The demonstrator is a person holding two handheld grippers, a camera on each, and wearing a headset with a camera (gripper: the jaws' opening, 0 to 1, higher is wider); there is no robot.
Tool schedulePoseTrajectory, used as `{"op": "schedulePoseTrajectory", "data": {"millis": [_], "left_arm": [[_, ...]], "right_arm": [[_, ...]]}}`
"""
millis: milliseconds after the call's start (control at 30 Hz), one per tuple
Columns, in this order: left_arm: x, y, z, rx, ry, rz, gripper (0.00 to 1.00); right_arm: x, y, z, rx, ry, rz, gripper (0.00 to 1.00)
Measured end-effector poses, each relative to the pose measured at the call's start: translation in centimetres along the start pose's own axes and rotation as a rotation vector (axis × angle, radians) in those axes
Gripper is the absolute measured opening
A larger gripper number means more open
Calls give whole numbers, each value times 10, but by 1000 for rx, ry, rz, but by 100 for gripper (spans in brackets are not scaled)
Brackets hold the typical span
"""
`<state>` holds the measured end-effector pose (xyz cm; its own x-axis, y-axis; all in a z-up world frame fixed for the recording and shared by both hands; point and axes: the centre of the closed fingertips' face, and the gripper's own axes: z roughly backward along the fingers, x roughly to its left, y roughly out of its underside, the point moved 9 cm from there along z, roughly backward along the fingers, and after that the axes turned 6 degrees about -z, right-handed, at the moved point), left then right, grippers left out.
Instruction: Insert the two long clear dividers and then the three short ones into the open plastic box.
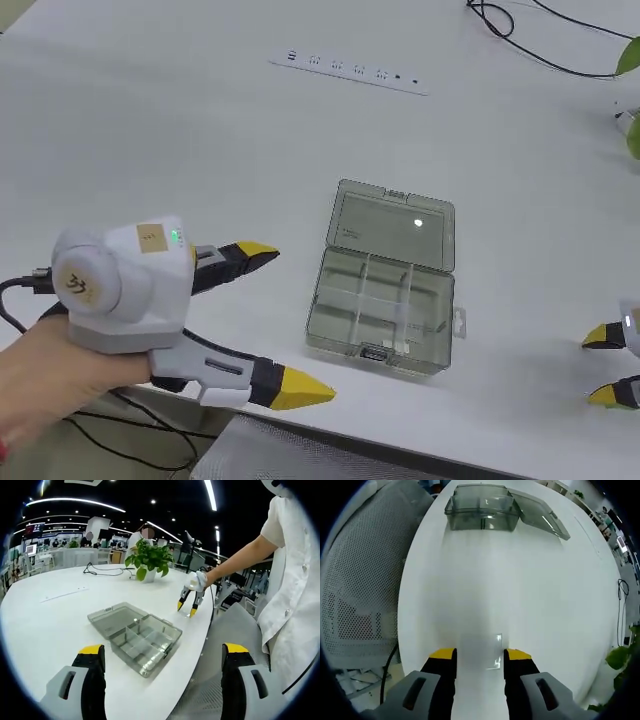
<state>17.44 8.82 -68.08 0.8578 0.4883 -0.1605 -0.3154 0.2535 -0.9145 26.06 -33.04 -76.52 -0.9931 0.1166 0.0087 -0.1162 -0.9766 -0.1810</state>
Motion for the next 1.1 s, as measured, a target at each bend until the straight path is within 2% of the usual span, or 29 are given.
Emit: {"op": "schedulePoseTrajectory", "data": {"millis": [33,200,333,467,533,867,967,1100], "left_arm": [[1,0,0,-1,0,0,99],[0,0,1,-4,4,1,99],[0,0,2,-1,6,0,99],[-1,-2,2,-8,9,-1,99],[-1,-4,3,-12,10,2,98],[-1,-22,-2,-60,16,26,94],[-3,-30,-8,-78,24,52,92],[-4,-38,-17,-98,26,89,90]], "right_arm": [[1,0,0,1,2,1,33],[2,-1,0,6,5,-1,33],[8,-8,4,13,8,1,33],[15,-17,9,22,32,26,32],[17,-24,13,5,37,26,32],[25,-82,57,-148,150,28,32],[30,-104,75,-191,193,39,32],[40,-129,93,-240,220,48,32]]}}
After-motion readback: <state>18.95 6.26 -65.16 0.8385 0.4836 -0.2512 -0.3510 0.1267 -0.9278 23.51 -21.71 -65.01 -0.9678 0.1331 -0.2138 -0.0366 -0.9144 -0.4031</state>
